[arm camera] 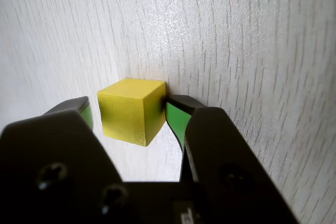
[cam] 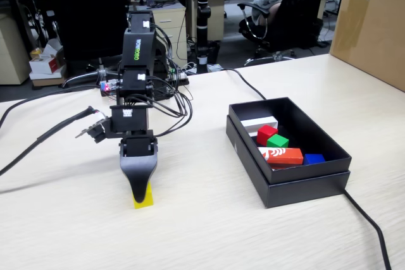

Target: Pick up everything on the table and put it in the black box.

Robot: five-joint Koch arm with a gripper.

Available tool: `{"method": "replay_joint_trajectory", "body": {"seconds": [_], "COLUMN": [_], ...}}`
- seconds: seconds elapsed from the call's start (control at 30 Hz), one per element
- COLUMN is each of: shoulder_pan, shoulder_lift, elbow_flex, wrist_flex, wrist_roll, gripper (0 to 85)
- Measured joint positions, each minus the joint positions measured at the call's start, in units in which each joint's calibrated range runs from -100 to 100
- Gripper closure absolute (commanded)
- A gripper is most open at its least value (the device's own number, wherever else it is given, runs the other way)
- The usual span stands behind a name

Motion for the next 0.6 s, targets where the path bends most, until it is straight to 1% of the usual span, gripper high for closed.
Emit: {"method": "replay_joint_trajectory", "body": {"seconds": [0.03, 0.07, 0.13, 0.17, 0.3, 0.5, 0.6], "shoulder_pan": [0.0, 0.0, 0.1, 0.1, 0.1, 0.2, 0.3], "shoulder_lift": [0.0, 0.0, 0.0, 0.0, -0.1, -1.7, -5.2], "elbow_flex": [0.0, 0.0, 0.0, 0.0, 0.1, -0.7, -1.7], "wrist_flex": [0.0, 0.0, 0.0, 0.0, 1.2, 1.1, -1.5], "wrist_roll": [-0.1, -0.3, -0.6, -0.8, -1.2, -1.3, -1.1], "gripper": [57.7, 59.7, 69.6, 73.1, 84.5, 84.5, 84.5]}}
